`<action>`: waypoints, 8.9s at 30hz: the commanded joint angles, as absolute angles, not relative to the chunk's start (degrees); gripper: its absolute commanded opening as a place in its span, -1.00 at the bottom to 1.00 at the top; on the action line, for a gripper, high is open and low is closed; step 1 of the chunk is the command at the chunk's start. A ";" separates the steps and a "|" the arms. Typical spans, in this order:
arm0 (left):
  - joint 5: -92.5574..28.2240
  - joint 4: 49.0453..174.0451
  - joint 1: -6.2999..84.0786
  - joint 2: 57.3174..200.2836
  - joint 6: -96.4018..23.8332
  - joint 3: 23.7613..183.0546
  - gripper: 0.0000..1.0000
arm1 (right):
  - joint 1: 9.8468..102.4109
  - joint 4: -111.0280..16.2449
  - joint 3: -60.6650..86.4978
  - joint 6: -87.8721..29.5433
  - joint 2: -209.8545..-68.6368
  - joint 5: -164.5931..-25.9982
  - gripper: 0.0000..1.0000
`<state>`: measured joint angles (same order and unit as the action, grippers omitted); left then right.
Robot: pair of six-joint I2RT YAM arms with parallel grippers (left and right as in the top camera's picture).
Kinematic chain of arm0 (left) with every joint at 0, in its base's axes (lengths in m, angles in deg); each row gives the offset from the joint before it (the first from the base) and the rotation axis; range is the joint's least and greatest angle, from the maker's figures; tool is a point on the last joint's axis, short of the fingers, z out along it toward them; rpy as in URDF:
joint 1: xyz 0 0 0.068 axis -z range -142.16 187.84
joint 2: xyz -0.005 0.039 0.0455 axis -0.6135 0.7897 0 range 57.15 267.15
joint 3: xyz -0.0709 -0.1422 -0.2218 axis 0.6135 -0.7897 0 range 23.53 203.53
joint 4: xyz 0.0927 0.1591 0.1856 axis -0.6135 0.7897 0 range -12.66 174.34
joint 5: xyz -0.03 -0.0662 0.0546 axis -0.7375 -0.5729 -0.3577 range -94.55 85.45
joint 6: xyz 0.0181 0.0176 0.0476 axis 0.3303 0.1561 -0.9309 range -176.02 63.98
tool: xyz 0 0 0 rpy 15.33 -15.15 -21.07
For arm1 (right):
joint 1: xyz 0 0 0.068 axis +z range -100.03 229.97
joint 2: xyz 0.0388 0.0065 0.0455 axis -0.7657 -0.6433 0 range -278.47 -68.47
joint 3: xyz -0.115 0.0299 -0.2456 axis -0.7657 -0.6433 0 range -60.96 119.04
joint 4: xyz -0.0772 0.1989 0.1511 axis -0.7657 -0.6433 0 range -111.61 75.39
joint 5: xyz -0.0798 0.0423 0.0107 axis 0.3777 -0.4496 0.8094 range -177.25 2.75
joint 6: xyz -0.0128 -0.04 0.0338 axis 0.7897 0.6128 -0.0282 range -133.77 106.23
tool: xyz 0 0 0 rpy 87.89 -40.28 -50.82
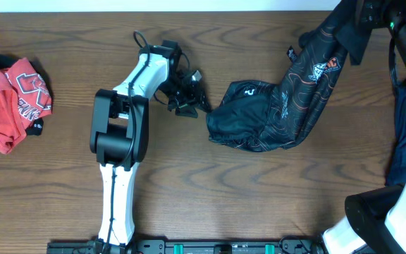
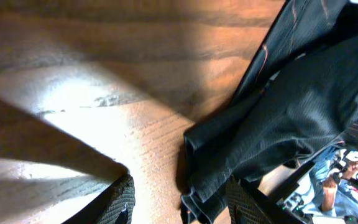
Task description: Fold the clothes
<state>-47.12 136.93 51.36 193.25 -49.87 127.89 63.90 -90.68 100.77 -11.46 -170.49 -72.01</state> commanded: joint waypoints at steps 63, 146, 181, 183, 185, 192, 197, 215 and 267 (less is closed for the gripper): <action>5.67 130.99 43.10 129.71 -51.77 143.06 -0.88 | 57.36 -85.89 101.36 -10.21 -162.60 -67.24 -0.98; -2.73 138.51 42.99 178.34 -49.47 151.14 0.96 | 53.54 -100.78 101.29 -20.99 -201.22 -80.18 0.99; -23.58 134.11 52.54 178.25 -37.76 115.69 -0.31 | 51.86 -107.20 100.79 -16.25 -200.83 -89.23 0.64; -23.58 133.52 53.04 178.25 -36.34 114.14 -0.84 | 51.90 -107.20 100.79 -16.25 -200.83 -89.23 0.56; -23.60 132.47 53.04 178.25 -35.18 112.15 -0.88 | 51.90 -107.16 100.79 -16.23 -200.83 -89.23 0.36; -23.60 127.60 52.19 178.25 -33.08 104.83 -0.88 | 51.90 -107.14 100.79 -16.25 -200.83 -89.25 -0.79; -23.56 125.39 49.46 178.25 -32.32 102.77 -0.89 | 51.90 -106.98 100.79 -16.25 -200.83 -89.23 -0.77; -20.34 118.05 22.00 178.25 -36.91 103.06 -0.88 | 53.58 -106.33 100.79 -16.25 -200.83 -89.25 0.12; -30.99 135.14 60.98 170.21 -26.48 102.82 -0.88 | 53.17 -109.19 100.79 -14.94 -200.83 -89.56 -0.15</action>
